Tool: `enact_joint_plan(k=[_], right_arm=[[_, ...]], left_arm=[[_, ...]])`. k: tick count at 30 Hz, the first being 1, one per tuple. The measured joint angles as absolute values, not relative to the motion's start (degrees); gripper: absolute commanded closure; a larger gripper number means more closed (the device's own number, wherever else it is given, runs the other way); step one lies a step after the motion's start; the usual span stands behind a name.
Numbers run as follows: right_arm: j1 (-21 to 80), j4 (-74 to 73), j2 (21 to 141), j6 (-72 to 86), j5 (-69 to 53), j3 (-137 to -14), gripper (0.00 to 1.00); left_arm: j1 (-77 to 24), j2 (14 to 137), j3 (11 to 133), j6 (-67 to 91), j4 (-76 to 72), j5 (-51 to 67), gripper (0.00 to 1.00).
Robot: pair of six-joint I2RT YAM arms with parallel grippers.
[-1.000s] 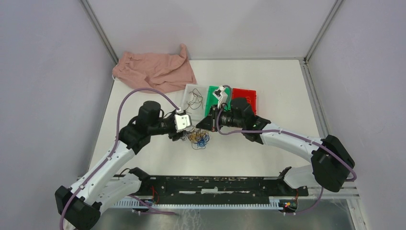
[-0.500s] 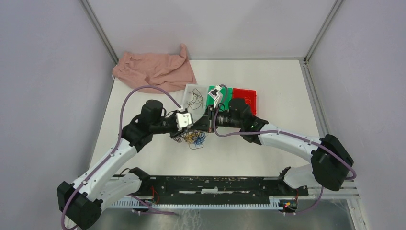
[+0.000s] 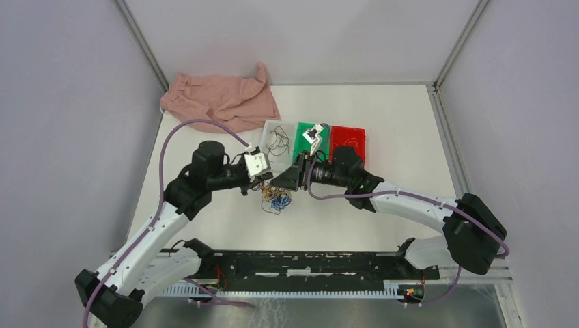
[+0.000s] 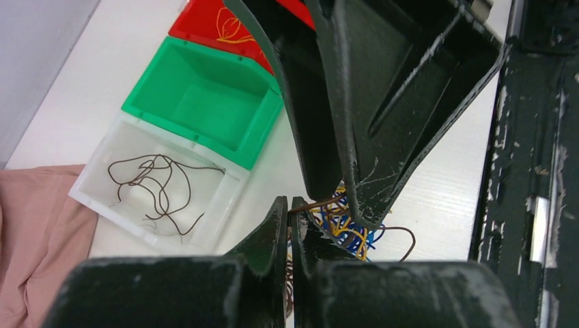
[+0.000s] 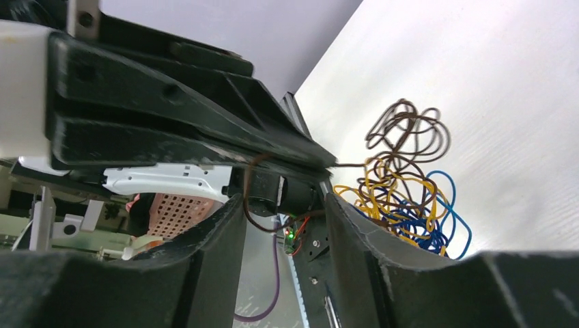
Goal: Untangle the cables
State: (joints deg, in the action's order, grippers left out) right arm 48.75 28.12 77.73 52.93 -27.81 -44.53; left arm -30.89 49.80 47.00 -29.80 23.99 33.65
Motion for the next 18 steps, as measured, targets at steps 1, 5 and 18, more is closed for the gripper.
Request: enact_joint_plan(k=[1, 5, 18], right_arm=[[48.66, 29.34, 77.65, 53.47, -27.83, -43.68, 0.45], [48.60, 35.79, 77.17, 55.48, -28.14, -40.47, 0.44], [49.08, 46.76, 78.15, 57.12, -30.37, -41.54, 0.59]], left_arm=[[-30.89, 49.54, 47.48, -28.97, 23.94, 33.74, 0.97], [-30.89, 48.62, 49.76, -24.86, 23.86, 34.65, 0.97], [-30.89, 48.82, 54.06, -14.37, 22.20, 35.07, 0.97]])
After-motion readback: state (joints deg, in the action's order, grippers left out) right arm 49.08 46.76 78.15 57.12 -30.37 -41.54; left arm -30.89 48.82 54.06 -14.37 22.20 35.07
